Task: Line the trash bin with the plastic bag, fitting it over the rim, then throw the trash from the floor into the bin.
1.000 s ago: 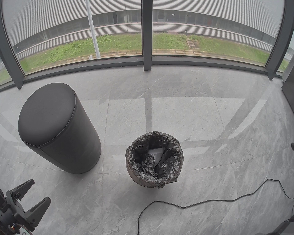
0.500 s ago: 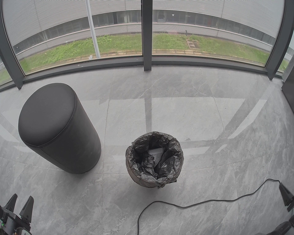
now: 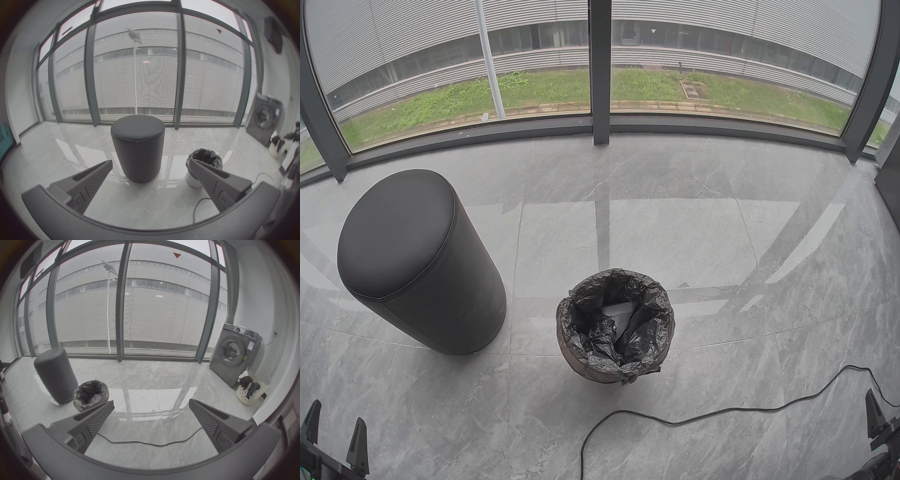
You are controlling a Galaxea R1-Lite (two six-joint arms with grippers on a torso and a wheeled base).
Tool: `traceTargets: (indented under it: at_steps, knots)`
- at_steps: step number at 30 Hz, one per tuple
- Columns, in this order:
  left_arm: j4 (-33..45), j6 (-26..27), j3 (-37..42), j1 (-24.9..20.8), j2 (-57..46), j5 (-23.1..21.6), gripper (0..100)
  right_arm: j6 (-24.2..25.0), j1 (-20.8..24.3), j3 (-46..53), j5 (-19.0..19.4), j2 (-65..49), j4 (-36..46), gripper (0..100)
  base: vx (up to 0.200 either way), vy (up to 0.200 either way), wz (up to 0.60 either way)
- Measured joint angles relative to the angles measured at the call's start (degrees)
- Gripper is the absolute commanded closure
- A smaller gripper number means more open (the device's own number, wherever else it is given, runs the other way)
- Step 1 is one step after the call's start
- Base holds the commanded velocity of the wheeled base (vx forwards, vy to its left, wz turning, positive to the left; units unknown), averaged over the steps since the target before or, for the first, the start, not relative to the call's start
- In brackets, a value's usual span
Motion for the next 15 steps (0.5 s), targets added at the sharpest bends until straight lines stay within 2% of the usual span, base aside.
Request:
traceTargets:
  at_steps: [2, 4, 7, 9, 11, 15]
  knots:
    - [-0.3, 2.3, 0.0, 0.2, -0.4, 0.8, 0, 1.1, -0.1, 0.1, -1.9, -0.4, 0.0, 0, 0.0, 0.0, 0.0]
    - [-0.5, 3.5, 0.0, 0.3, -0.7, 3.7, 0, 2.3, -0.1, 0.1, -2.9, -0.8, 0.0, 0, 0.0, 0.0, 0.0]
    - [-0.5, 4.1, 0.0, 0.4, -1.0, 8.0, 0, 3.8, -0.2, 0.1, -4.9, -1.1, 0.0, 0, 0.0, 0.0, 0.0]
    - [-0.4, 3.5, 0.0, 0.4, -1.1, 8.7, 0, 4.1, -0.2, 0.1, -6.4, -1.2, 0.0, 0, 0.0, 0.0, 0.0]
    - [0.0, 1.8, 0.0, 0.5, -1.2, 7.6, 0, 4.0, -0.2, 0.1, -6.8, -1.4, 0.1, 0, 0.0, 0.0, 0.0]
    - [1.4, -2.4, 0.0, 0.5, -1.3, 1.0, 0, 2.3, -0.1, 0.1, -5.4, -1.5, 0.3, 0, 0.0, 0.0, 0.0]
